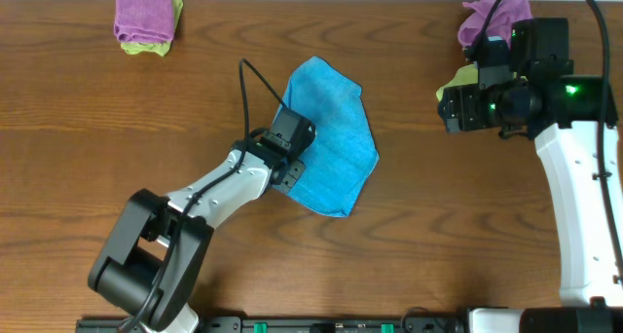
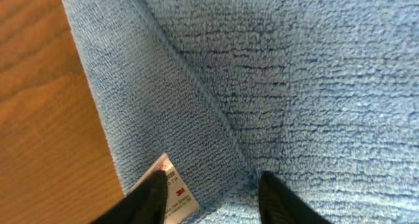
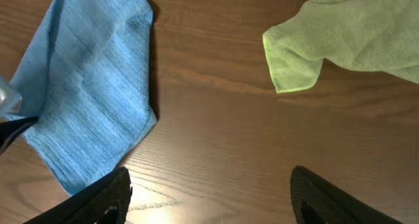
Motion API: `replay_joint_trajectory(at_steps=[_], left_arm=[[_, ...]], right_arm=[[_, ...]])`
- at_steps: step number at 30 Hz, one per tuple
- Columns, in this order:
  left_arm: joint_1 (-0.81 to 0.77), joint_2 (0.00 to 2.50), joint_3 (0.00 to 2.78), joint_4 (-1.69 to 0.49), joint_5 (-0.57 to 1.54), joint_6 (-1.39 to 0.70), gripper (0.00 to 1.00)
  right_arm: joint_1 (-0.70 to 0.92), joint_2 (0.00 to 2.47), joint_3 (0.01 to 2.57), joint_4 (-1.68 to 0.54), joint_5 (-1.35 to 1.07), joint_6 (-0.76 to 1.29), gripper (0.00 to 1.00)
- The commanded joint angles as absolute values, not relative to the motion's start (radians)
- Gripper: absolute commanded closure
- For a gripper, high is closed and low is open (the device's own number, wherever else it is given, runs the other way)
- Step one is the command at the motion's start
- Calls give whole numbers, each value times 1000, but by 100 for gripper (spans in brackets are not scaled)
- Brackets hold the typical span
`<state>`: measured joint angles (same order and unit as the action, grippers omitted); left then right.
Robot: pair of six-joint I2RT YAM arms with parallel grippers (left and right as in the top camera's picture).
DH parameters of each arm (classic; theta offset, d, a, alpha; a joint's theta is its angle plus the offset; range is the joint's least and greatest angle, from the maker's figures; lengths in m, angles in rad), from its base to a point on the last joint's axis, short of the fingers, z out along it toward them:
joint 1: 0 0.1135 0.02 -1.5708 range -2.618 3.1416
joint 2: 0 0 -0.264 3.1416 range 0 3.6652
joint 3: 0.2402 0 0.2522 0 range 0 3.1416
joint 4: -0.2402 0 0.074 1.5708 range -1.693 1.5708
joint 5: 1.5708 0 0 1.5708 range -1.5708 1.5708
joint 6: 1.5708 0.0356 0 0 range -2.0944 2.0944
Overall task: Fold the cloth
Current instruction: 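Reach the left gripper to the blue cloth's left corner and grasp it, then reach the right gripper to the cloth's right corner and grasp it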
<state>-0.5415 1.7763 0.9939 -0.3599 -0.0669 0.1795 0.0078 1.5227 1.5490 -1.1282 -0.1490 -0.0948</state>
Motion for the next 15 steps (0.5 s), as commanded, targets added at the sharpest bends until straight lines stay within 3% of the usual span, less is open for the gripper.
replay_joint_trajectory(at_steps=[1, 4, 9, 15], left_arm=[[-543, 1808, 1009, -366, -85, 176, 63], [-543, 1813, 1009, -365, -86, 177, 75], [-543, 1812, 1009, -365, -110, 179, 80], [-543, 1811, 1014, -366, -199, 176, 94]], right_arm=[[7, 1511, 1541, -1125, -162, -102, 22], [7, 1511, 1541, -1125, -162, -102, 22], [8, 1511, 1541, -1126, -173, -102, 23], [30, 1517, 1535, -1141, -215, -102, 25]])
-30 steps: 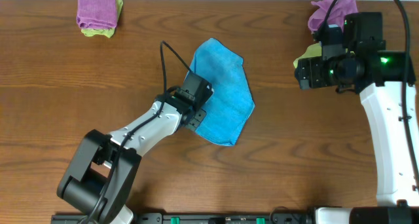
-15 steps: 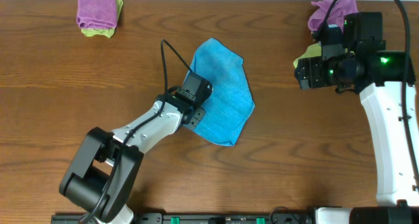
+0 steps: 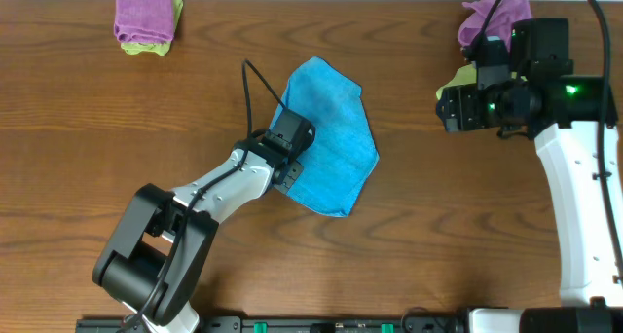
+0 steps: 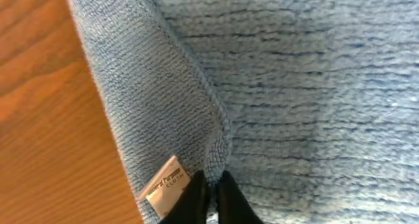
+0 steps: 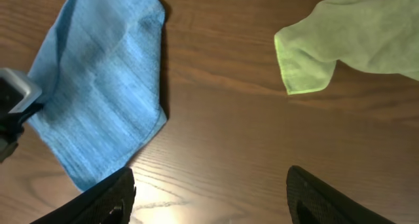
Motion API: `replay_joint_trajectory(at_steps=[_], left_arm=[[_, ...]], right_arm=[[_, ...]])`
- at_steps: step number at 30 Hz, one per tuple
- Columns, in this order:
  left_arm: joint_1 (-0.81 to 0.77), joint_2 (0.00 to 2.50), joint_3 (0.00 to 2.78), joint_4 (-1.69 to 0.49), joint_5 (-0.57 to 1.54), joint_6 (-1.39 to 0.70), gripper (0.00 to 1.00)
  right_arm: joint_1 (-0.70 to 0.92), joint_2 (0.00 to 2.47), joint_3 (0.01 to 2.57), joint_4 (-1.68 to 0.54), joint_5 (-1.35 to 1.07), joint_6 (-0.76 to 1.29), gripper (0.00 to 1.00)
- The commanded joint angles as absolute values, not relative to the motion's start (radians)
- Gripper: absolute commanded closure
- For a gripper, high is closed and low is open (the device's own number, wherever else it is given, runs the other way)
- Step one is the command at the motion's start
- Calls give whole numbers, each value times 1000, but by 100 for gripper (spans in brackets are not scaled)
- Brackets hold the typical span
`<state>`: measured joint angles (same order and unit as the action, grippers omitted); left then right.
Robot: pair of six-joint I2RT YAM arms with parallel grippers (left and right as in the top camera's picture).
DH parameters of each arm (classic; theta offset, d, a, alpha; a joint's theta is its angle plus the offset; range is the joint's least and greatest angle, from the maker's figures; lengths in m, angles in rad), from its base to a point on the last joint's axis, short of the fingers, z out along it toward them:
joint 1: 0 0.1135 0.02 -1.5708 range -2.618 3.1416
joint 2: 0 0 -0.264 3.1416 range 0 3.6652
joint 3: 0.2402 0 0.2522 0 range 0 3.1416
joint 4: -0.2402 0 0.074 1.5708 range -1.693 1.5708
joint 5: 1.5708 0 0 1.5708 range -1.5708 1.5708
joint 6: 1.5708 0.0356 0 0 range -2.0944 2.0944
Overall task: Fold the cloth
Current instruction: 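Reach the right gripper to the cloth's right corner and grasp it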
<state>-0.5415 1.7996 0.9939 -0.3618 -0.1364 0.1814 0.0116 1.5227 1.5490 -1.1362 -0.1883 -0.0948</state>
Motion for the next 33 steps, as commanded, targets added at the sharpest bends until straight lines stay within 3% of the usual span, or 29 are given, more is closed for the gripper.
replay_joint_trajectory(at_steps=[1, 6, 13, 20, 27, 33], left_arm=[[-543, 1810, 1017, -368, -222, 170, 94], [-536, 1784, 1044, -409, -273, 122, 94], [-430, 1750, 1046, -476, -317, 2, 95], [-336, 1721, 1046, -509, -114, -62, 94], [-337, 1721, 1046, -591, -46, -193, 94], [-344, 1720, 1046, -613, -28, -237, 94]], right_arm=[[41, 1519, 1524, -1141, -215, -102, 25], [101, 1522, 1396, -1109, -228, -102, 28], [160, 1522, 1197, -1020, -430, -100, 29], [360, 1522, 1118, -990, -453, 4, 34], [471, 1525, 1081, -955, -453, 141, 45], [542, 1525, 962, -939, -453, 231, 47]])
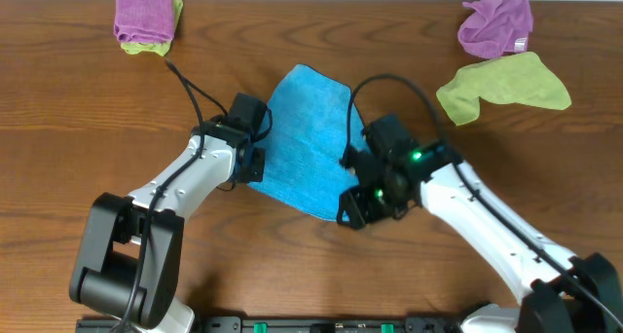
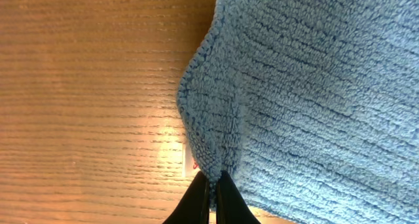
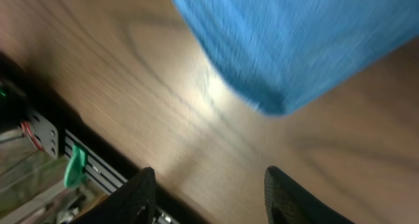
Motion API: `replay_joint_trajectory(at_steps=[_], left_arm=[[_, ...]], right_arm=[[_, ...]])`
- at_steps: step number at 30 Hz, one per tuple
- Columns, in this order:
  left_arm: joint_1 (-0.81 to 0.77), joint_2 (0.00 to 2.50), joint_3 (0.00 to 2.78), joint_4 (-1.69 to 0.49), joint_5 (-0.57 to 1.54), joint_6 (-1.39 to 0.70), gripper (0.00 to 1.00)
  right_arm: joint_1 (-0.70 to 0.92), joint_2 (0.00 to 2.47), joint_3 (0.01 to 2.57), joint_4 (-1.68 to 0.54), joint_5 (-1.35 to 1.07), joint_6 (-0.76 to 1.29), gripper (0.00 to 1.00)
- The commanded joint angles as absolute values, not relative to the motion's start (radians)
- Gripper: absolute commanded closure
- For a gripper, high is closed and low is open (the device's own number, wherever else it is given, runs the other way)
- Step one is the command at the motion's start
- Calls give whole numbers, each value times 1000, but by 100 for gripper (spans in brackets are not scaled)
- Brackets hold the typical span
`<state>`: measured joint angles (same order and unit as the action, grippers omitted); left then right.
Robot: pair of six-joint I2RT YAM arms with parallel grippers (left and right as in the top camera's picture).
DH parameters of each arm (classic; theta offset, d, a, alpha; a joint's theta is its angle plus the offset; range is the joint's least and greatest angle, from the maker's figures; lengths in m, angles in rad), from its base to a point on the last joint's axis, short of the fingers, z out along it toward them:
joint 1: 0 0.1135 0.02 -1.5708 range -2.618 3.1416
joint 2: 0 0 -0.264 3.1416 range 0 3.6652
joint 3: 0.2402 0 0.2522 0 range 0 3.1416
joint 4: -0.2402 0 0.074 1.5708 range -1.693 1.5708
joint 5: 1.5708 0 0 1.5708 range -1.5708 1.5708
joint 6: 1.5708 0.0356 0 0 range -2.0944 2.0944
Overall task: Fold the cloth
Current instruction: 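Reach the right gripper to the cloth's right corner and grasp it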
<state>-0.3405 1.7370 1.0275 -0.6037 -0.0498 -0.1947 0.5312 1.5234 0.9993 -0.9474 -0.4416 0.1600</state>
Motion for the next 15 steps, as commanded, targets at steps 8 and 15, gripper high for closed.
replay_joint_trajectory(at_steps=[8, 15], left_arm=[[-349, 1720, 1046, -604, -28, -245, 94], [-349, 1720, 1046, -586, -26, -248, 94]], right_arm=[[530, 1525, 879, -834, -468, 366, 43], [530, 1591, 874, -763, -438, 450, 44]])
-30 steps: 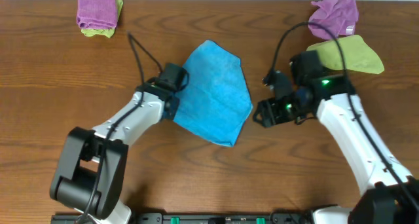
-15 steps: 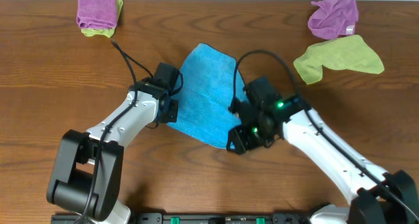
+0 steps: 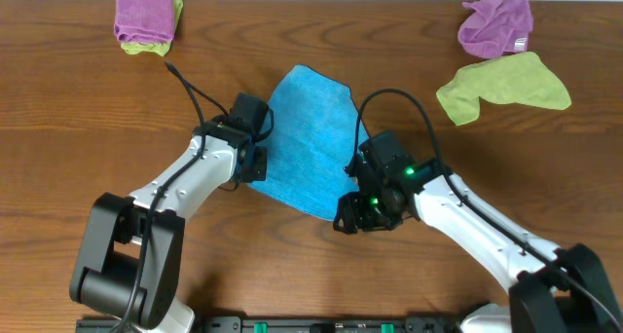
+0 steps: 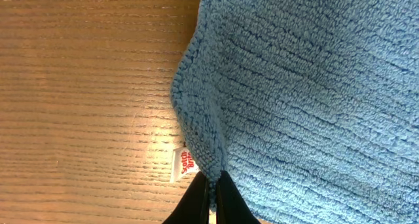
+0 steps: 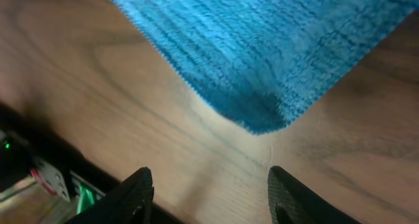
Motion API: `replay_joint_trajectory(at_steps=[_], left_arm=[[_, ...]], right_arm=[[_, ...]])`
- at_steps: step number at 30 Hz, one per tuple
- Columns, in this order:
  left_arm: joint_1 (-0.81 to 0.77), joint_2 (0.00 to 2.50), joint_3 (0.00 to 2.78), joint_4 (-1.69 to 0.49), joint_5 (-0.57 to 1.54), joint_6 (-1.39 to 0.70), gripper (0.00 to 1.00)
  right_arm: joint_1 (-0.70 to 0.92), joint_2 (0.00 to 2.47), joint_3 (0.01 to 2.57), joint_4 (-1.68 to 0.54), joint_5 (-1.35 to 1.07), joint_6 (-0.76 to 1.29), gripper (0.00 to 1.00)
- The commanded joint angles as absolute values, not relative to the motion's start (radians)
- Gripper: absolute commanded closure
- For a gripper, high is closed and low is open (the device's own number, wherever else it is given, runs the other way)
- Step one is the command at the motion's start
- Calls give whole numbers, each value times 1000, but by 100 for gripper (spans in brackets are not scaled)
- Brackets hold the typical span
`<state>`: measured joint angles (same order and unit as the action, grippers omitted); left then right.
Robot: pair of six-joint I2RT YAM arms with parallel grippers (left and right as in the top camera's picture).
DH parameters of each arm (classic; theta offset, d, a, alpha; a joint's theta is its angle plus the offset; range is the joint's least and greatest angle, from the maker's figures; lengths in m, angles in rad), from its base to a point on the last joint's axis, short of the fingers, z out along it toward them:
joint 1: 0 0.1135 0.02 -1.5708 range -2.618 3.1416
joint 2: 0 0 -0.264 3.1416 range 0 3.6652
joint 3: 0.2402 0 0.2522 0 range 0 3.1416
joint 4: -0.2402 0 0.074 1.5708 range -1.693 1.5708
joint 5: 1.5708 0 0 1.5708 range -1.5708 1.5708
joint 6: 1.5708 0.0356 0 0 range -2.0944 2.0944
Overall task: Fold the cloth
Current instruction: 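Reach the right gripper to the cloth's right corner and grasp it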
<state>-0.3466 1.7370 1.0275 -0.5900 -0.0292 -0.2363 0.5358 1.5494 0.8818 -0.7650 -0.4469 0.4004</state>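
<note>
A blue cloth lies spread on the wooden table, one corner pointing toward the front. My left gripper is shut on the cloth's left corner, beside a small white label. My right gripper is open just in front of the cloth's front corner, with bare wood between its fingers. In the overhead view the right gripper sits at that front corner.
A folded purple cloth on a green one lies at the back left. A crumpled purple cloth and a green cloth lie at the back right. The table's front edge is close to the right gripper.
The right gripper has shifted slightly, so the cloth's front corner now sits closer to its open fingers. The left gripper still pinches the left corner, and the label shows more.
The left gripper stood open at the cloth's left edge while the right arm hovered far right by the green cloth. It then shut on the edge. Later the cloth had shifted left and the right gripper was at its front corner, where it remains open.
</note>
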Motion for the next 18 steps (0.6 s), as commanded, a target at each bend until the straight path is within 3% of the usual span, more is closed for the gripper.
replay_joint_trajectory(at_steps=[1, 18], left_arm=[[-349, 1720, 1046, -585, -26, -248, 94], [-349, 1720, 1046, -574, -26, -239, 95]], right_arm=[[530, 1610, 874, -763, -438, 457, 45], [495, 1680, 874, -652, -387, 501, 48]])
